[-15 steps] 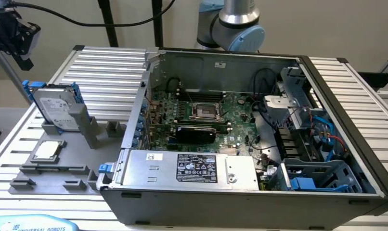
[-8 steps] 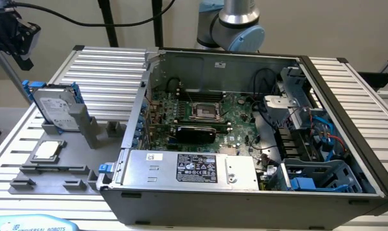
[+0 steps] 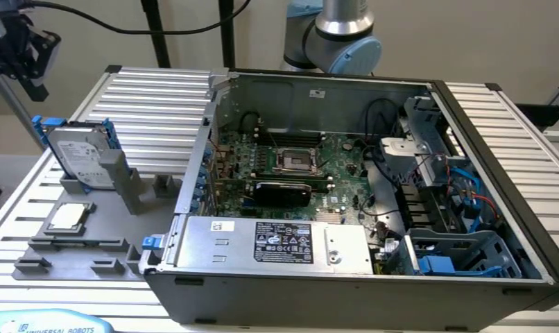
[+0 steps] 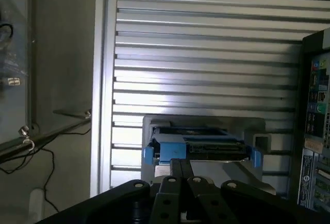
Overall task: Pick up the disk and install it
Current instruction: 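Pick up the disk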
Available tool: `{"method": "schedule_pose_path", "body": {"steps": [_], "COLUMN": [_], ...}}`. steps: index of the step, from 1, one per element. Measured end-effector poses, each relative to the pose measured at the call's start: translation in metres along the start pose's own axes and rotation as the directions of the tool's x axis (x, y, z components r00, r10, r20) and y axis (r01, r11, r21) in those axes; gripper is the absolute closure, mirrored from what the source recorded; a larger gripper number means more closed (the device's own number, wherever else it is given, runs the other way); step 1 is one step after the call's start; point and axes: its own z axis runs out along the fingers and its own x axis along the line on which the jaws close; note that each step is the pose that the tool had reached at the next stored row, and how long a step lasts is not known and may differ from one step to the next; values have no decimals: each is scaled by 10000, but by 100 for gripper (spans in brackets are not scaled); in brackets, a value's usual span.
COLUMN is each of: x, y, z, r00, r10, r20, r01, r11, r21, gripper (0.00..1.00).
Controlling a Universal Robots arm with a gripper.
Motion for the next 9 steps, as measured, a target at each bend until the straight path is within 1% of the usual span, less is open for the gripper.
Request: {"method": "schedule_pose_path", "body": {"steps": [2, 4, 6, 9], "x": [0, -1, -1, 0], "y": [0, 0, 0, 0], "z": [0, 1, 1, 2], "r00": [9993, 9973, 9940, 9868], "r10": [-371, -731, -1095, -1622], "r20": [-5, -8, -12, -16], "r01": [371, 731, 1095, 1622], "r11": [9993, 9973, 9940, 9867], "r21": [-8, -16, -23, -36], "gripper": [89, 89, 89, 89]}}
